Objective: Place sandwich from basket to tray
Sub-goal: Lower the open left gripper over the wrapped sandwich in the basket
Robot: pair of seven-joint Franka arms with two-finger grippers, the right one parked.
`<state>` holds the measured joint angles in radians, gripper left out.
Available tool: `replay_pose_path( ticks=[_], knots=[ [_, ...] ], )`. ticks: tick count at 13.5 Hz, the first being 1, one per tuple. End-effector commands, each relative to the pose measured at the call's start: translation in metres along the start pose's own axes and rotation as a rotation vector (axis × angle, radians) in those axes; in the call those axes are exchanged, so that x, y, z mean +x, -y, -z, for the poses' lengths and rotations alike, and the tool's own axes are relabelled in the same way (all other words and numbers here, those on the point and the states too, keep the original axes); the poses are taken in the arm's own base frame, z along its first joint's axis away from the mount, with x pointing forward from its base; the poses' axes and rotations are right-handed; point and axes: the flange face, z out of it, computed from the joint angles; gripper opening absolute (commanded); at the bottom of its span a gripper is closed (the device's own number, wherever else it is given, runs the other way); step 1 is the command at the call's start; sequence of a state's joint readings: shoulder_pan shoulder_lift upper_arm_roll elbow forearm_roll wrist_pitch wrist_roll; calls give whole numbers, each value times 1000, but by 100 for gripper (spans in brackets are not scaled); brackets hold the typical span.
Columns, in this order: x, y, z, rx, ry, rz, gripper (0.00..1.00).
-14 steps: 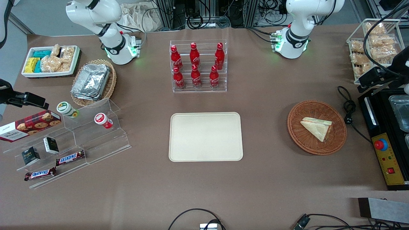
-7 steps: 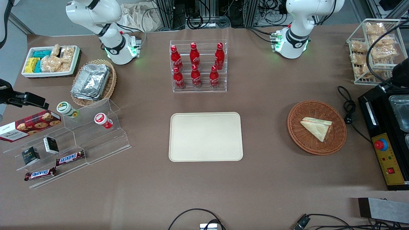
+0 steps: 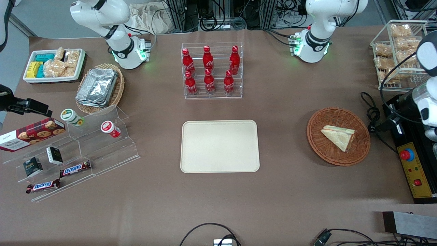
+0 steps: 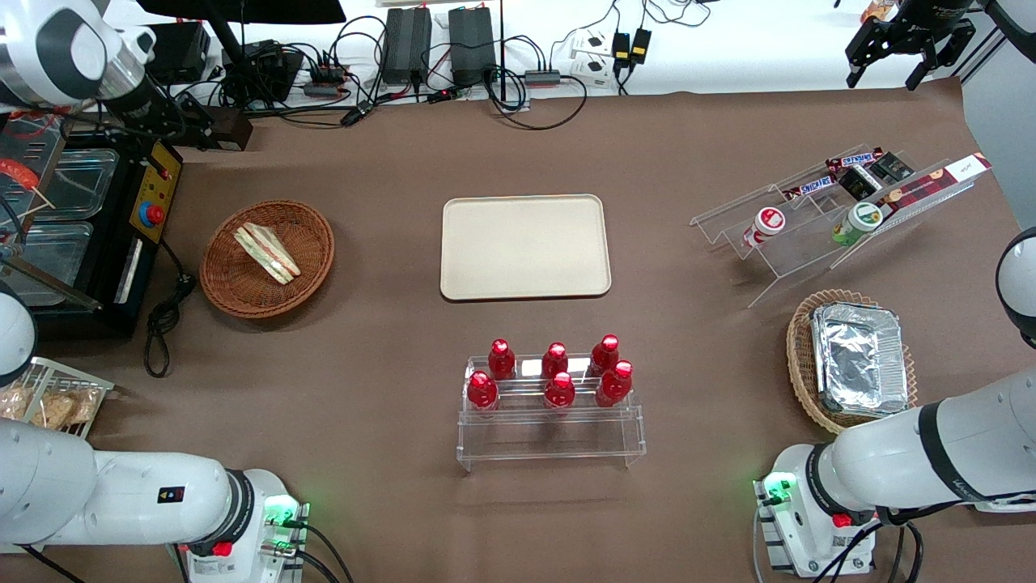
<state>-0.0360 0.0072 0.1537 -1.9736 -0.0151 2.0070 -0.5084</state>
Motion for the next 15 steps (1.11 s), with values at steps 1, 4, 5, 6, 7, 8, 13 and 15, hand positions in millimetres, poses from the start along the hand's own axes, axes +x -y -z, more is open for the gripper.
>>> replay_pose_path(
  ticks=[1,4,5,6,7,8,13,15],
  knots=[
    [-32,19,-39,-48,-34,45,100],
    [-38,25,-64,-60,-30,60,100],
    [-39,29,-78,-60,-35,67,100],
    [-40,34,-93,-63,-48,72,100],
    [-42,37,-105,-66,-60,67,100],
    [-43,39,-116,-65,-66,68,100],
    [-39,38,-159,-48,-73,53,100],
    [-36,37,-174,-45,-84,53,100]
  ],
)
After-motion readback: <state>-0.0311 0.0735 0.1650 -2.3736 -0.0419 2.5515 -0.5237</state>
